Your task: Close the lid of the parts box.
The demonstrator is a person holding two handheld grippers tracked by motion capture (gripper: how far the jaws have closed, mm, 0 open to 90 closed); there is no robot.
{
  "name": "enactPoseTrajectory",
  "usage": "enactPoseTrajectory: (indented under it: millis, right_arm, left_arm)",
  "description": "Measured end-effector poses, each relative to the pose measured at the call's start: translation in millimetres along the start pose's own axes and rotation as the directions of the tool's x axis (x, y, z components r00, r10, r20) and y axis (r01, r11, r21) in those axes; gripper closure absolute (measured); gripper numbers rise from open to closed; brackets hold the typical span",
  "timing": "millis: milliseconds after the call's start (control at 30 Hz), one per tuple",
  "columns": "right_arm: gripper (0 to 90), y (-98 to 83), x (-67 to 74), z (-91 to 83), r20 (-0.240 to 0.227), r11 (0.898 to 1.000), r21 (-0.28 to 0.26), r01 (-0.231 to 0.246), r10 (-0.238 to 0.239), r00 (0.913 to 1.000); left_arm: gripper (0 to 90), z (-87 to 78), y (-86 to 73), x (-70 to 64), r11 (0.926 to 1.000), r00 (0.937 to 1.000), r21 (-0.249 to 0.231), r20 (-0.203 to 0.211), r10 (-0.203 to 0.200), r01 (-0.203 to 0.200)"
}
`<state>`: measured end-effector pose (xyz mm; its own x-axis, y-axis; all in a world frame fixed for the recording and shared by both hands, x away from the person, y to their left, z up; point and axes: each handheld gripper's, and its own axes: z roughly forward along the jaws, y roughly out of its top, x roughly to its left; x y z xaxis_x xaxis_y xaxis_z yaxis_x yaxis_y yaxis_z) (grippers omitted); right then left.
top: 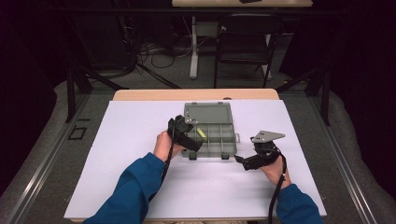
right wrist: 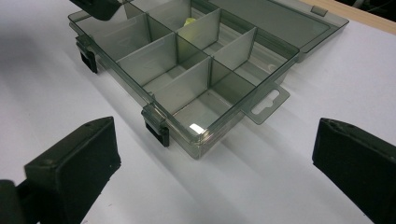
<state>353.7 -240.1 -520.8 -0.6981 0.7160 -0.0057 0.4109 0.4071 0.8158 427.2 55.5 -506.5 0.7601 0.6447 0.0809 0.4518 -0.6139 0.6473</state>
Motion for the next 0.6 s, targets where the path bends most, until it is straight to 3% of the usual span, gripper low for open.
enactPoseTrajectory:
  millis: [133,233,333,400,600]
  right_arm:
    - [0.0,0.2,-0.1,-0.9,-0.002,1.0,-0.004,0.003,-0.003,1.0]
    - [0.0,0.2,-0.1,-0.8,-0.006,1.0,-0.005,0.001,-0.001,1.0]
    - [0.0,-0.3,0.9,-0.2,-0.009,1.0,-0.001,0.003,-0.003,1.0]
    - [0.0,-0.1,0.2,0.1,-0.013,1.0,-0.001,0.003,-0.003,0.9999]
    - [0.0,-0.3,-0.9,3.0,-0.016,1.0,0.005,0.004,-0.004,0.9999]
  left_arm:
    - [5.7,5.4,0.1,0.2,0.9998,0.9999,0.013,0.007,-0.014,0.014]
    - [14.3,9.7,1.4,-0.8,0.9996,1.0,0.027,0.005,0.002,-0.002]
    - [16.7,12.5,2.3,-2.1,0.9994,0.9999,0.034,0.008,0.007,-0.008]
    - [21.1,15.3,2.5,-2.8,0.9987,0.9997,0.045,-0.01,0.023,-0.022]
    - [37.2,25.2,-2.7,-2.0,0.998,0.9998,0.062,-0.016,-0.014,0.014]
